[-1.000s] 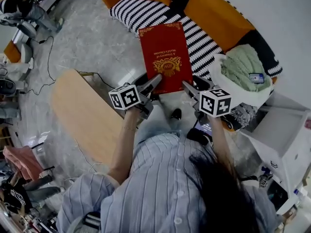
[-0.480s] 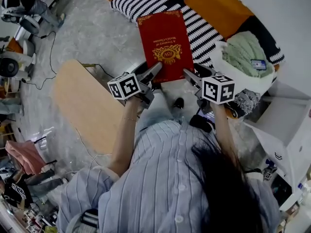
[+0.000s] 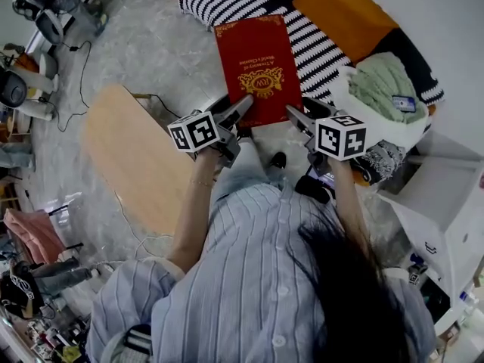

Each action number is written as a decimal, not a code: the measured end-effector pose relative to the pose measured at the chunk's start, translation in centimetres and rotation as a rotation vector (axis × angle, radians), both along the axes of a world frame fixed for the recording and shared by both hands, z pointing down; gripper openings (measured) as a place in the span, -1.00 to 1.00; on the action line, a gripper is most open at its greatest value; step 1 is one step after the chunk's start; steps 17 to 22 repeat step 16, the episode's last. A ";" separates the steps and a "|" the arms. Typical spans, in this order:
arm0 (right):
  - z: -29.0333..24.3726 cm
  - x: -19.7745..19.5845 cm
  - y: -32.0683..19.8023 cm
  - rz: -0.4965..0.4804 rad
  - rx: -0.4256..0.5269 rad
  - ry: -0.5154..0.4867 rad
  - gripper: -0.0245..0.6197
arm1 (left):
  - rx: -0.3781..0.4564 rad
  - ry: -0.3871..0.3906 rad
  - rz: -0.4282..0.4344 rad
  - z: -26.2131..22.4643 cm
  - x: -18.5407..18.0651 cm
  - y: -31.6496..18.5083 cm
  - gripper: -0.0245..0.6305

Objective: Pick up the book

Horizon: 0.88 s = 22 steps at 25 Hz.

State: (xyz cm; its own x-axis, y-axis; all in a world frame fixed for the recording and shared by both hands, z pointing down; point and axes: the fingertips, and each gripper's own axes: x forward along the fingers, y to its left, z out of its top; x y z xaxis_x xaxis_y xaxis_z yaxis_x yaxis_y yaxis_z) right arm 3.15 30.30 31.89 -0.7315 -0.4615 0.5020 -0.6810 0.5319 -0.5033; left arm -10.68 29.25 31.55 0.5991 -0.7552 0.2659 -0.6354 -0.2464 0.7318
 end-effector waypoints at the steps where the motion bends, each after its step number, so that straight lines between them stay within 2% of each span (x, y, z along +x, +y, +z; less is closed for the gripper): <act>1: -0.1 -0.2 0.1 -0.006 0.002 -0.001 -0.16 | 0.000 -0.005 -0.005 0.0 -0.3 0.2 0.06; 6: -0.4 -1.3 0.6 -0.041 0.005 0.003 -0.16 | -0.001 -0.007 -0.033 0.0 -1.5 1.2 0.06; 10: -0.2 -1.5 0.7 -0.061 -0.001 0.003 -0.16 | -0.018 0.031 -0.038 0.0 -0.9 1.8 0.06; 22: 0.3 -1.5 0.7 -0.088 -0.004 0.001 -0.16 | -0.018 0.023 -0.058 0.3 -0.9 2.1 0.06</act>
